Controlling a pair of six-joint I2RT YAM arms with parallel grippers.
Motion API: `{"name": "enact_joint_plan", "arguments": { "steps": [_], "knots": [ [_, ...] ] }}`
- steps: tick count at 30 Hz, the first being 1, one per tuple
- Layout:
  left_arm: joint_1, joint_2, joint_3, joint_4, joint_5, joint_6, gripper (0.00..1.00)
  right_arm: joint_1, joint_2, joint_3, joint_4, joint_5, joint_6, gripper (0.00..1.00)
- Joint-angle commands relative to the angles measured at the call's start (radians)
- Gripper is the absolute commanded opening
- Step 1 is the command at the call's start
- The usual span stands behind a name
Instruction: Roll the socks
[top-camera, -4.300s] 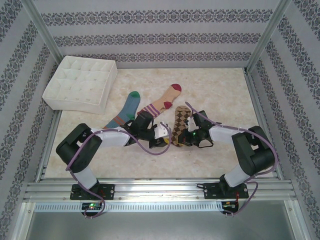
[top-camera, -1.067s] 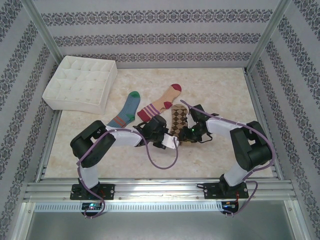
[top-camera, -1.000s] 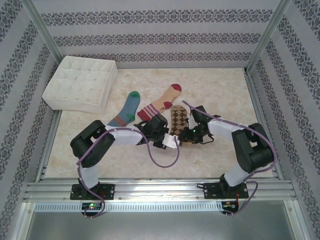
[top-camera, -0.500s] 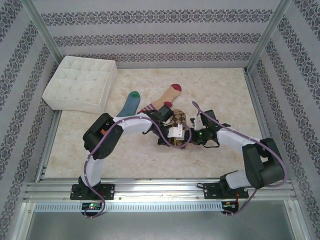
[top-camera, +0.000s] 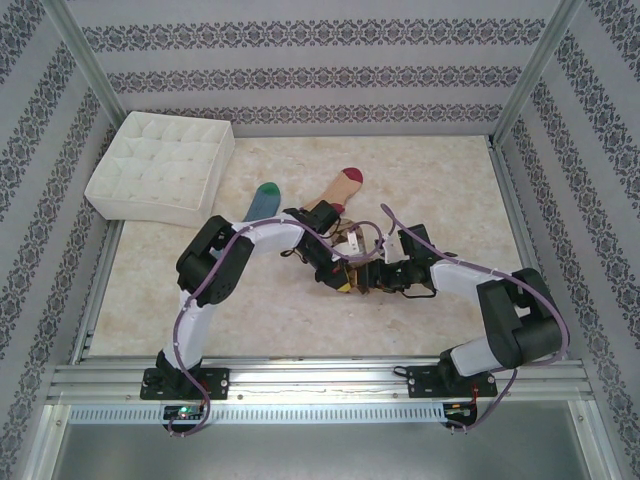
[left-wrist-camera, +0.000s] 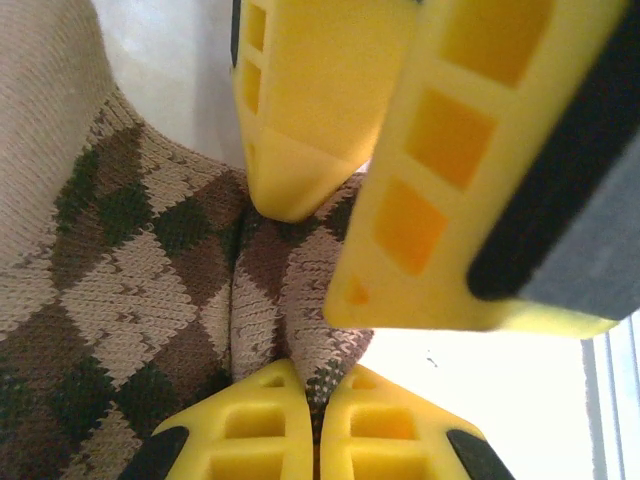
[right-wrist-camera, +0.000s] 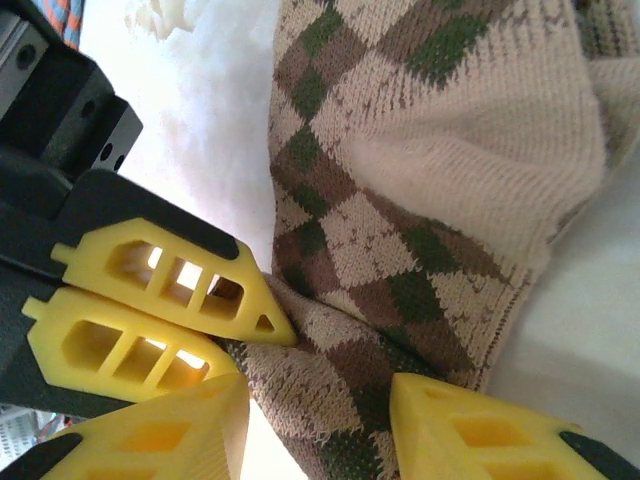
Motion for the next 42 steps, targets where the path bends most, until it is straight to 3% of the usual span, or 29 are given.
{"name": "enact_joint_plan", "arguments": {
  "steps": [1,11,17,20,24,27,30,38,42],
  "knots": [
    [0.028,0.05,0.003,-0.122,0.039,-0.032,0.0,0.023,0.021,0.021,-0.025,0.007,-0.044,0.45],
    [0.104,0.088,0.019,-0.217,0.152,0.0,0.0,0.136,0.078,0.115,-0.108,0.045,-0.185,0.46],
    [0.123,0.086,0.008,-0.255,0.158,0.051,0.0,0.215,0.122,0.152,-0.121,0.068,-0.229,0.43],
    [0.136,0.077,-0.01,-0.245,0.159,0.051,0.0,0.245,0.123,0.148,-0.113,0.093,-0.227,0.37],
    [0.151,0.047,-0.055,-0.211,0.159,0.044,0.0,0.279,0.12,0.136,-0.12,0.145,-0.208,0.14],
    [0.153,-0.017,-0.139,-0.101,0.129,-0.002,0.15,0.287,0.13,0.134,-0.132,0.151,-0.17,0.05],
    [0.152,-0.111,-0.263,0.055,0.086,-0.062,0.23,0.288,0.148,0.135,-0.146,0.139,-0.123,0.01],
    [0.133,-0.4,-0.586,0.47,-0.041,-0.16,0.27,0.276,0.207,0.207,-0.289,0.091,-0.085,0.0],
    [0.069,-0.562,-0.727,0.615,-0.204,-0.115,0.27,0.272,0.238,0.255,-0.364,0.078,-0.096,0.01]
  ]
}}
